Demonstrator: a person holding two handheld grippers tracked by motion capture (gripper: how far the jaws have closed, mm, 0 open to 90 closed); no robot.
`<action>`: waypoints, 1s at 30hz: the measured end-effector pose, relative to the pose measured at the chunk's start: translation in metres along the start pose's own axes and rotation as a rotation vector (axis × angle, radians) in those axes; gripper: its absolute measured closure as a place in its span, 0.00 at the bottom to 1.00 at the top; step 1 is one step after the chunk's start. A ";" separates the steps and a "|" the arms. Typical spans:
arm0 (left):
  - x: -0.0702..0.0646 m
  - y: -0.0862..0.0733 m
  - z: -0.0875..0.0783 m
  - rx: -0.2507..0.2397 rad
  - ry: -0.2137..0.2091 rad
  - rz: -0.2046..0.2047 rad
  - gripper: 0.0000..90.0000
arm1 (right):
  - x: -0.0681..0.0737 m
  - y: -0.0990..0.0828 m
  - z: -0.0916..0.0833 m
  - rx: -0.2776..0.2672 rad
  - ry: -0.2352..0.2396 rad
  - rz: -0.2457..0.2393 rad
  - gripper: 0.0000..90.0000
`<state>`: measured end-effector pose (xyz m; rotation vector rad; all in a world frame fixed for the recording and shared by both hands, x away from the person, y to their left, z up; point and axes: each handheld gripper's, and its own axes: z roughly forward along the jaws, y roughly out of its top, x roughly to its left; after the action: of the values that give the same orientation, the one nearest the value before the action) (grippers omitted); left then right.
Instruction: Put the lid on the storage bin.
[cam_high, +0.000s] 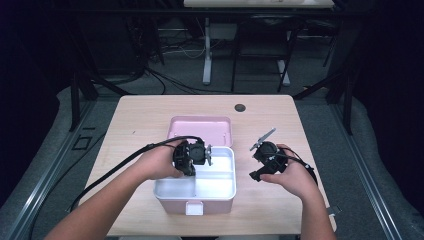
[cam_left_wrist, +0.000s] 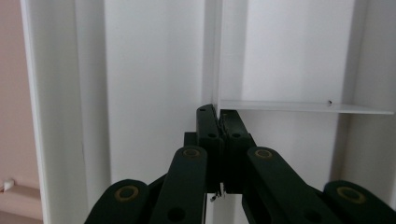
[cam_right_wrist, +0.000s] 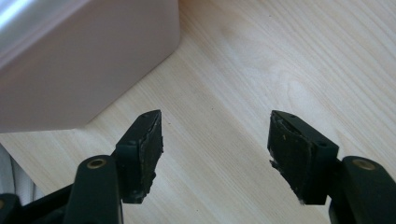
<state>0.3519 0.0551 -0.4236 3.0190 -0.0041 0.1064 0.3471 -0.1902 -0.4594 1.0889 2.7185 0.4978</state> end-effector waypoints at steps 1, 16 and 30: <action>0.000 0.000 0.000 0.001 0.002 0.001 0.99 | 0.000 0.000 0.001 -0.015 -0.001 0.002 0.39; 0.001 0.001 0.012 0.011 -0.008 -0.001 0.99 | 0.000 -0.001 0.001 -0.014 -0.002 0.004 0.39; 0.001 -0.001 0.016 0.000 -0.015 -0.021 0.97 | 0.000 0.000 0.004 -0.007 0.000 0.006 0.39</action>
<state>0.3540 0.0543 -0.4399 3.0187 0.0264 0.0822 0.3482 -0.1892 -0.4635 1.0952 2.7117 0.5081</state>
